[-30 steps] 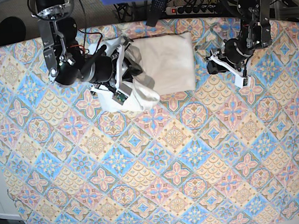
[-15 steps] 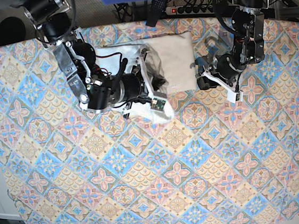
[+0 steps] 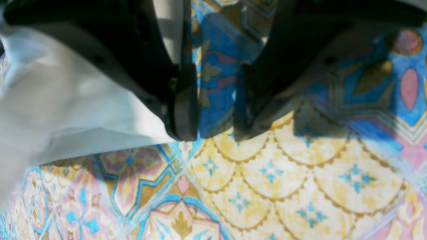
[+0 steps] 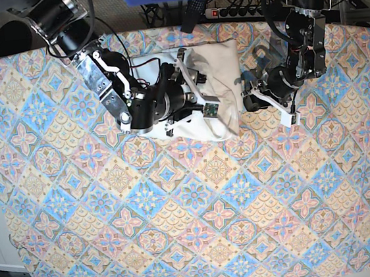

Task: Fold the T-shirt properly
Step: 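Press the folded bundle flat with both grippers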

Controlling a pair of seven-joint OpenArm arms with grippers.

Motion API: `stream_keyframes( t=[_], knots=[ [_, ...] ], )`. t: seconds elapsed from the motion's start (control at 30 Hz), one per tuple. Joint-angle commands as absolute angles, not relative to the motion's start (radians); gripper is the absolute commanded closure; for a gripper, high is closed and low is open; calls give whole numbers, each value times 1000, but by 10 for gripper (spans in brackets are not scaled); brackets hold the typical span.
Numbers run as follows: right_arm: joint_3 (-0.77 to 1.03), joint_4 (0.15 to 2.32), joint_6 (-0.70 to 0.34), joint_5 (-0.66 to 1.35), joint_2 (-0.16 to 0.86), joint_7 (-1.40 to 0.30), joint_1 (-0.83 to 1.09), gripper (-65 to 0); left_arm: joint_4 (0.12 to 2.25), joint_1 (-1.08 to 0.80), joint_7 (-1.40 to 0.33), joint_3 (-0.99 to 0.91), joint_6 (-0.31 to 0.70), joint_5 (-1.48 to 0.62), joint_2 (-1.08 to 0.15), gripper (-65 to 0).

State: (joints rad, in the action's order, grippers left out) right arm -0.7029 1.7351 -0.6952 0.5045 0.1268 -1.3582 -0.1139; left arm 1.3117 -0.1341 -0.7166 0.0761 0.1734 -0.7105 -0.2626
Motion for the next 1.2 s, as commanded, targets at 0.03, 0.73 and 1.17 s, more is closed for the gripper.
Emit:
stream_keyframes(
  t=[0.03,0.73,1.17],
  knots=[
    [-707,1779,-698,522,173,-1345,-130,-250,1294,-153,-809,84,151,-673,-255,-182],
    [-329,1842,-698,518,305,-1291,-2,-217,1850,-504,-816,85,153,-684,-377,-190],
    [-328,1842,-698,518,302,-1290,25,-217,1856,-506,-816,87,151,-862,-378,-190]
  ],
)
